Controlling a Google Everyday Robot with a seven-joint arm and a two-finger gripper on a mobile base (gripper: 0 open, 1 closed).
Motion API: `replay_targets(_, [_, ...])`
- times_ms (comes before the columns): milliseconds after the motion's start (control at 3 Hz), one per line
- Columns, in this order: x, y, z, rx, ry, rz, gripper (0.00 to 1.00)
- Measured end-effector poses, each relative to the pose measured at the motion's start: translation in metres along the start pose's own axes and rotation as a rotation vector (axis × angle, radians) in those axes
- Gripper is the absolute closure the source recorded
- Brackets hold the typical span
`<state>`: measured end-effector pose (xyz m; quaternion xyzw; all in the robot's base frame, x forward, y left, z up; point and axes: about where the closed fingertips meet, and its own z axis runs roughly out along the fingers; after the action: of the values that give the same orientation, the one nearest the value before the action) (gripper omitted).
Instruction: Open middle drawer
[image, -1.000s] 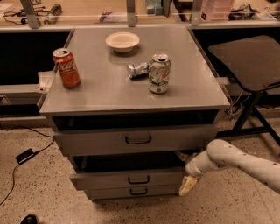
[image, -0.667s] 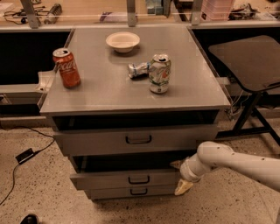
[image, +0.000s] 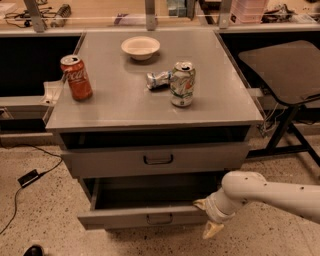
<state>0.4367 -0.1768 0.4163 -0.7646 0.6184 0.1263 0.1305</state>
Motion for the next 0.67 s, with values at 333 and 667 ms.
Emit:
replay_targets(333, [-0.0024, -0.0016, -0.0070, 0.000, 0.000, 0.000, 0.34])
replay_targets(667, [-0.0033, -0.0017, -0.0095, 0.000, 0.000, 0.000, 0.36])
